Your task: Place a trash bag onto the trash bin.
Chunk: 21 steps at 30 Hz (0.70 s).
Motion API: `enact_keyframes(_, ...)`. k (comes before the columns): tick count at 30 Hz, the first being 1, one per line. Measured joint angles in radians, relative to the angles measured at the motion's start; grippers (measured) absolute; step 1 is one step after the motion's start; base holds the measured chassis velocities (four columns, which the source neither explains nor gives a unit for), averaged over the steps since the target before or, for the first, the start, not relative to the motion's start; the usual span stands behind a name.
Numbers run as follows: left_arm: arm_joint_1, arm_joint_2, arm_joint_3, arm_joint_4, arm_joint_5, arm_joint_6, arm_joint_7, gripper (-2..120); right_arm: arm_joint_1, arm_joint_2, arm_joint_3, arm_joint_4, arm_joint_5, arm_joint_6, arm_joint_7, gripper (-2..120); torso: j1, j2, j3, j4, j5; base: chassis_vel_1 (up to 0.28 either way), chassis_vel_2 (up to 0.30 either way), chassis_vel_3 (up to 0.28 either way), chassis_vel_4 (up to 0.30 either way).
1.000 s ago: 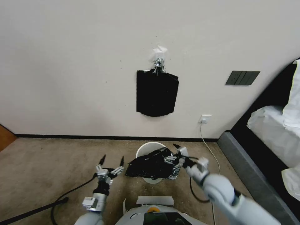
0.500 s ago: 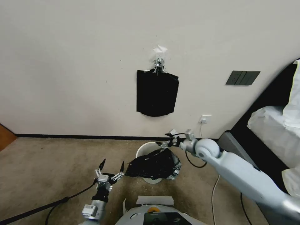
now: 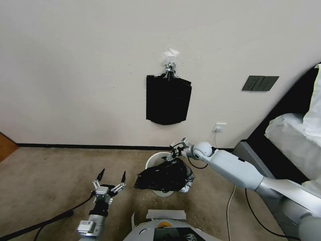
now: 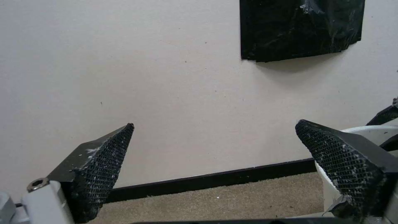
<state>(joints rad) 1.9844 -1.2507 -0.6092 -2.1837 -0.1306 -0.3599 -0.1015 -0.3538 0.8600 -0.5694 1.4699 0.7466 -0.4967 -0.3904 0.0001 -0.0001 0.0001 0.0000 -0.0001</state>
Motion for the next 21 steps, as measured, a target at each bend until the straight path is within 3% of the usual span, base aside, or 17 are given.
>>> enact_keyframes(21,-0.007,-0.009,0.001,-0.016,-0.028,0.029,-0.012,100,0.011,0.022,-0.023,-0.049,0.005,0.034,-0.010,7,0.000,0.000,0.000,0.0001,0.0002,0.000,0.000,0.000,0.000)
